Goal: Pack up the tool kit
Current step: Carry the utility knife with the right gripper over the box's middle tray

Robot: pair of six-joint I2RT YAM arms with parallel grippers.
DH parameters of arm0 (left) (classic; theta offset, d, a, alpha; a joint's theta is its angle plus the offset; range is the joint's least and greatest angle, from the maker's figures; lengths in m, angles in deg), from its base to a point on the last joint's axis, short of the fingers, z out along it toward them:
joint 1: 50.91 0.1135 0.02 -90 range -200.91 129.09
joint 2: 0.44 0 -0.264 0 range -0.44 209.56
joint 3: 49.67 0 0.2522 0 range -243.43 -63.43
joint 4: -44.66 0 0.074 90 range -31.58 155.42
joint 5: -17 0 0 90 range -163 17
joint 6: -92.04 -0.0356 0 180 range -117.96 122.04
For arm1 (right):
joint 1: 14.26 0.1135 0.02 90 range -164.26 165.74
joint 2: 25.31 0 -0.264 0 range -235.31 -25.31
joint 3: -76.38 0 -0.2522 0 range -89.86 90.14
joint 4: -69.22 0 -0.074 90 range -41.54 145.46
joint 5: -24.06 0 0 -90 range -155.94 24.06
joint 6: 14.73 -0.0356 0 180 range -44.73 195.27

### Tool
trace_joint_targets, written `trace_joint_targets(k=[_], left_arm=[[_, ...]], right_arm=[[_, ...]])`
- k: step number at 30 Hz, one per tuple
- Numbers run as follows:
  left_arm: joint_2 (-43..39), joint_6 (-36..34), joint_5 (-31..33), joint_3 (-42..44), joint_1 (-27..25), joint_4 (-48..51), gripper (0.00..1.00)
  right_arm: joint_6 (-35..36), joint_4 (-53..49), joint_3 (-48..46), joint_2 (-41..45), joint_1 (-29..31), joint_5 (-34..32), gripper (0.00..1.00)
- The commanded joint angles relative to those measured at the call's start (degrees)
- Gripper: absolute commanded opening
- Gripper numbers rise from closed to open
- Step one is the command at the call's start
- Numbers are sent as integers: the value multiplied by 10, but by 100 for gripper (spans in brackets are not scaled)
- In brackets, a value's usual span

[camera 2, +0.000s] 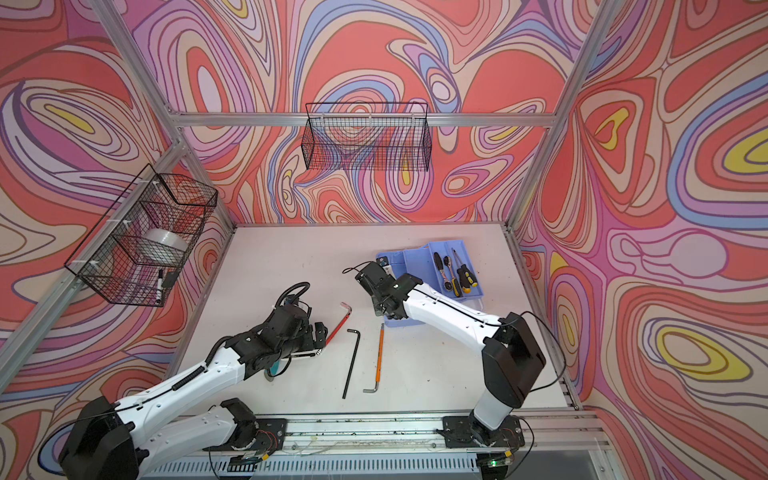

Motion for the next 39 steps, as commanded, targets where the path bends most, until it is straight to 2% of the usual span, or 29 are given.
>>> trace_joint_targets(k=[1,11,20,26,31,35,36,39], left_arm=[[-5,-3,14,-2,3,17,100],[0,-8,12,-7,4,21,100],[12,-8,10,-11,4,21,100],[21,-9,8,-17,4,22,100],[21,-7,10,-12,4,20,100],[18,-6,11,-12,4,24,100],[17,-6,11,-11,4,24,100],[15,-5,13,-9,4,23,100]], right_arm=[[48,-4,-21,25,-29,-40,1],[130,19,-42,-2,-105,-72,0],[161,48,-55,-28,-146,-69,0],[165,55,-35,-51,-150,-70,3],[165,51,-26,-74,-150,-92,12],[157,48,-19,-77,-151,-96,24],[155,48,-17,-77,-150,-95,30],[152,41,-13,-77,-151,-94,37]])
